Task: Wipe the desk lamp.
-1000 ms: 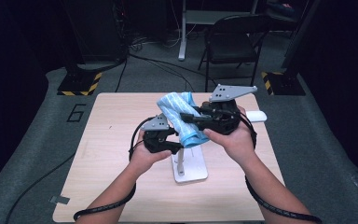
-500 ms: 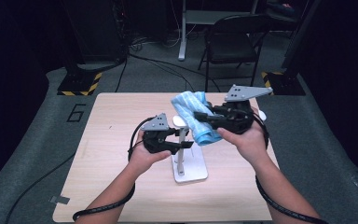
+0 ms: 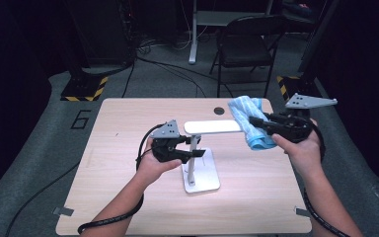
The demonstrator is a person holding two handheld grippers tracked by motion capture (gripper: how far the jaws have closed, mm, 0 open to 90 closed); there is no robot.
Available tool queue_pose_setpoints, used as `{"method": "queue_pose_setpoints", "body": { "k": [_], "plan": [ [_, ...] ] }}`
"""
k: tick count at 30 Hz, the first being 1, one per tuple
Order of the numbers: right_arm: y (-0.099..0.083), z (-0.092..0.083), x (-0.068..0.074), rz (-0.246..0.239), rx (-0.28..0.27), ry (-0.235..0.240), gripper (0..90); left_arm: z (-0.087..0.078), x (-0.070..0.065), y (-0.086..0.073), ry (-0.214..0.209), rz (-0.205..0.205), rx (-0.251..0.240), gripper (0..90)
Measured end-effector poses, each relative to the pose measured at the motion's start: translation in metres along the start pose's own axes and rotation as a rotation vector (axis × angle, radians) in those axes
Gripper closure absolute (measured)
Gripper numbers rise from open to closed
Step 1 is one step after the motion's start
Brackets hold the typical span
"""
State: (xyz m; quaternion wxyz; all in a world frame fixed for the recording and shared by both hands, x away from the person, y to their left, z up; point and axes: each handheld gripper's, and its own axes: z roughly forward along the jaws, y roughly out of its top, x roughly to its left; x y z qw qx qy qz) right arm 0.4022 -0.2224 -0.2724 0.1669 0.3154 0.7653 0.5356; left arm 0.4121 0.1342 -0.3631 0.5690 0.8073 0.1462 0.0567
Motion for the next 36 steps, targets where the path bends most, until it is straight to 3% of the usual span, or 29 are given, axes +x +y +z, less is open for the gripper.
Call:
{"method": "queue_pose_setpoints", "body": {
  "k": [4, 7, 8, 12, 16, 20, 25, 33, 36],
  "plan": [
    [-0.013, -0.014, -0.022, 0.054, -0.014, -0.034, 69.1, 0.001, 0.0, 0.0, 0.004, -0.001, -0.006, 51.0],
    [-0.019, -0.021, -0.031, 0.08, -0.018, -0.053, 69.2, 0.002, 0.0, 0.0, 0.005, 0.003, -0.002, 51.0],
    [-0.022, -0.022, -0.034, 0.109, -0.029, -0.05, 69.3, 0.002, 0.0, 0.0, 0.006, 0.004, -0.002, 51.0],
    [-0.017, -0.015, -0.025, 0.08, -0.03, -0.083, 69.4, 0.001, 0.001, 0.0, 0.003, -0.003, -0.006, 51.0],
    [-0.009, -0.004, -0.013, 0.062, -0.035, -0.037, 69.4, 0.001, 0.001, 0.001, 0.001, 0.003, 0.008, 51.0],
    [-0.008, -0.002, -0.009, 0.046, -0.042, -0.029, 69.3, -0.001, 0.0, -0.001, 0.008, 0.005, -0.001, 51.0],
    [-0.012, -0.009, -0.018, 0.051, -0.038, -0.041, 69.3, -0.001, 0.0, -0.002, 0.008, 0.002, -0.007, 51.1],
    [-0.033, -0.028, -0.048, 0.148, -0.055, -0.081, 69.3, -0.002, 0.002, -0.002, 0.006, 0.003, -0.002, 51.0],
    [-0.037, -0.032, -0.052, 0.166, -0.065, -0.078, 69.3, -0.003, 0.002, -0.002, 0.005, 0.001, -0.004, 50.9]
  ]
}}
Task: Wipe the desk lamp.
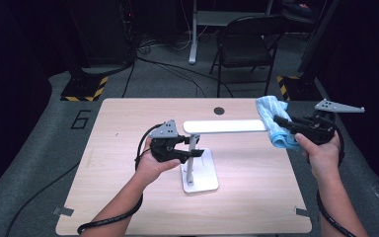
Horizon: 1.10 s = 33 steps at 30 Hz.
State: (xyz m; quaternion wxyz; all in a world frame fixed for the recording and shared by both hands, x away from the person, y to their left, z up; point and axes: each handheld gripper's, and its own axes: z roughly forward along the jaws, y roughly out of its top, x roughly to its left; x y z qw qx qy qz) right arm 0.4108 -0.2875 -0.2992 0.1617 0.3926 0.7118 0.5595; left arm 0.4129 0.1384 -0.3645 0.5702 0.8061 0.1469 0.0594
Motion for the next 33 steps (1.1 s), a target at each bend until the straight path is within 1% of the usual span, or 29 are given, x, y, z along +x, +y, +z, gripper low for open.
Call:
{"method": "queue_pose_setpoints", "body": {
  "k": [7, 9, 13, 15, 20, 21, 27, 29, 30, 32, 33],
  "plan": [
    [0.002, -0.003, 0.002, -0.033, 0.007, -0.022, 69.3, -0.003, 0.001, -0.001, 0.004, -0.001, 0.003, 50.9],
    [0.0, -0.004, 0.0, -0.027, -0.001, -0.025, 69.3, -0.003, 0.001, -0.001, 0.003, -0.001, 0.006, 50.9],
    [-0.005, -0.007, -0.006, 0.015, -0.012, -0.021, 69.3, -0.003, 0.001, 0.001, 0.004, -0.002, 0.014, 50.9],
    [-0.007, -0.008, -0.009, 0.026, -0.009, -0.015, 69.3, -0.003, 0.001, 0.001, 0.008, -0.002, 0.016, 50.9],
    [-0.012, -0.012, -0.012, 0.042, -0.018, -0.027, 69.4, -0.004, 0.001, 0.0, 0.012, -0.006, 0.011, 50.9],
    [-0.013, -0.013, -0.013, 0.039, -0.015, -0.032, 69.4, -0.004, 0.001, 0.0, 0.011, -0.006, 0.011, 50.9],
    [-0.022, -0.018, -0.023, 0.058, 0.0, -0.066, 69.4, -0.005, 0.002, 0.0, 0.007, -0.003, 0.017, 50.8],
    [-0.027, -0.018, -0.024, 0.063, 0.008, -0.069, 69.4, -0.005, 0.002, 0.0, 0.003, -0.003, 0.02, 50.8],
    [-0.03, -0.017, -0.024, 0.064, 0.014, -0.075, 69.5, -0.005, 0.002, 0.0, 0.004, -0.004, 0.017, 50.8],
    [-0.037, -0.012, -0.024, 0.055, 0.05, -0.065, 69.6, -0.005, 0.002, 0.0, 0.005, -0.003, 0.018, 50.8],
    [-0.041, -0.008, -0.023, 0.048, 0.059, -0.068, 69.5, -0.004, 0.002, 0.0, 0.004, -0.003, 0.019, 50.8]
  ]
}}
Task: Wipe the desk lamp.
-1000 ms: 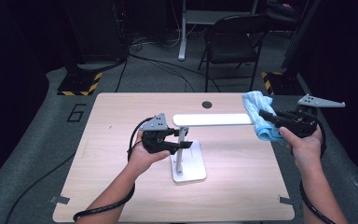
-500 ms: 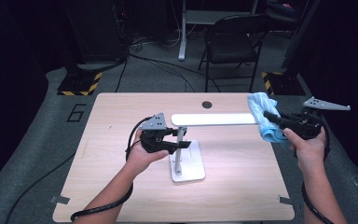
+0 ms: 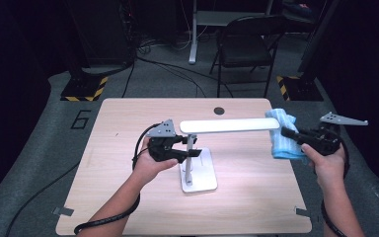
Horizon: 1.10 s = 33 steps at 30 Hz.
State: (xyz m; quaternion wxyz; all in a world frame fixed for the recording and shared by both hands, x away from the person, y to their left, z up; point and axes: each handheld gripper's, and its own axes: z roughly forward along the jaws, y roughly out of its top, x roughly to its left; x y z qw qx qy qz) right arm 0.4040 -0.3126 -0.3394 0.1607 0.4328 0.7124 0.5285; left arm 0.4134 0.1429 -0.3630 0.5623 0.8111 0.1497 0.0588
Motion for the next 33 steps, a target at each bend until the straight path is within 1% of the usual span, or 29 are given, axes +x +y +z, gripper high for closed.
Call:
{"method": "queue_pose_setpoints", "body": {
  "k": [1, 3, 4, 8, 11, 13, 14, 16, 21, 24, 27, 28, 32, 33],
  "plan": [
    [-0.004, 0.003, 0.001, -0.007, -0.002, -0.003, 69.4, 0.0, 0.0, 0.0, 0.001, 0.001, 0.0, 50.8],
    [-0.011, 0.008, 0.004, 0.006, -0.011, 0.021, 69.4, 0.0, 0.0, 0.0, 0.001, -0.001, -0.002, 50.8],
    [-0.014, 0.011, 0.005, 0.004, -0.012, 0.022, 69.4, 0.0, 0.0, -0.001, 0.001, -0.002, -0.004, 50.7],
    [-0.025, 0.022, 0.011, -0.01, 0.019, 0.026, 69.2, 0.0, 0.001, -0.002, -0.002, -0.003, -0.012, 50.6],
    [-0.032, 0.028, 0.014, -0.012, 0.021, 0.034, 69.0, 0.0, 0.001, -0.002, -0.005, -0.004, -0.015, 50.5],
    [-0.037, 0.031, 0.015, -0.005, 0.022, 0.037, 69.0, 0.0, 0.001, -0.002, -0.006, -0.002, -0.014, 50.5],
    [-0.039, 0.033, 0.016, -0.009, 0.016, 0.035, 69.0, -0.001, 0.002, -0.002, -0.011, 0.0, -0.008, 50.5],
    [-0.044, 0.036, 0.017, -0.011, 0.027, 0.032, 68.9, 0.0, 0.001, -0.002, -0.006, -0.003, -0.014, 50.5],
    [-0.06, 0.043, 0.02, -0.011, 0.034, 0.02, 68.9, 0.0, 0.001, -0.002, -0.009, -0.009, -0.016, 50.3],
    [-0.07, 0.046, 0.022, -0.009, 0.025, 0.006, 68.7, 0.0, 0.001, -0.002, -0.009, -0.007, -0.015, 50.2],
    [-0.081, 0.048, 0.023, 0.008, 0.014, 0.0, 68.3, -0.001, 0.001, -0.002, -0.009, -0.009, -0.016, 50.1],
    [-0.084, 0.049, 0.023, 0.008, 0.009, -0.005, 67.9, 0.0, 0.001, -0.003, -0.012, -0.016, -0.016, 50.0],
    [-0.098, 0.05, 0.022, 0.044, 0.002, -0.018, 67.1, -0.001, 0.001, -0.002, -0.015, -0.017, -0.011, 49.9],
    [-0.101, 0.051, 0.021, 0.047, 0.003, -0.028, 67.1, -0.001, 0.002, -0.002, -0.013, -0.01, -0.005, 49.9]
  ]
}}
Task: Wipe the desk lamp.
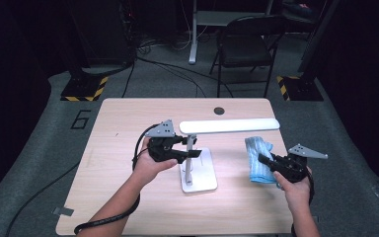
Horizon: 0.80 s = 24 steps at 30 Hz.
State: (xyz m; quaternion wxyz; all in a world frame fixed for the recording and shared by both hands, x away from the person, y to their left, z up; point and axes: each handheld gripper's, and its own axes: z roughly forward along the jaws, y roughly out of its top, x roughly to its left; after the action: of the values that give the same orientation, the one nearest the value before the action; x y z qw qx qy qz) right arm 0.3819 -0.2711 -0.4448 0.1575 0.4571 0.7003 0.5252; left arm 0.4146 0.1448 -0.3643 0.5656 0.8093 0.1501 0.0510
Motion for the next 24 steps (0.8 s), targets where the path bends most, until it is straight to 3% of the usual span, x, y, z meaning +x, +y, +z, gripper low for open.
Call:
{"method": "queue_pose_setpoints", "body": {
  "k": [6, 10, 14, 19, 24],
  "plan": [
    [-0.02, 0.01, -0.002, -0.001, 0.017, -0.054, 66.7, 0.0, 0.0, 0.0, 0.0, -0.002, 0.001, 49.7],
    [-0.028, 0.016, -0.001, -0.034, 0.057, -0.086, 66.6, 0.0, -0.001, 0.0, 0.0, -0.01, -0.001, 49.5],
    [-0.037, 0.018, -0.007, -0.015, 0.06, -0.104, 66.7, 0.0, -0.001, 0.0, 0.004, -0.012, 0.0, 49.3],
    [-0.047, 0.021, -0.012, -0.045, 0.131, -0.126, 65.7, 0.0, -0.001, 0.0, 0.001, -0.011, 0.005, 48.8],
    [-0.054, 0.029, -0.014, -0.044, 0.196, -0.156, 63.7, 0.001, -0.002, 0.0, 0.008, -0.004, 0.009, 48.5]
  ]
}}
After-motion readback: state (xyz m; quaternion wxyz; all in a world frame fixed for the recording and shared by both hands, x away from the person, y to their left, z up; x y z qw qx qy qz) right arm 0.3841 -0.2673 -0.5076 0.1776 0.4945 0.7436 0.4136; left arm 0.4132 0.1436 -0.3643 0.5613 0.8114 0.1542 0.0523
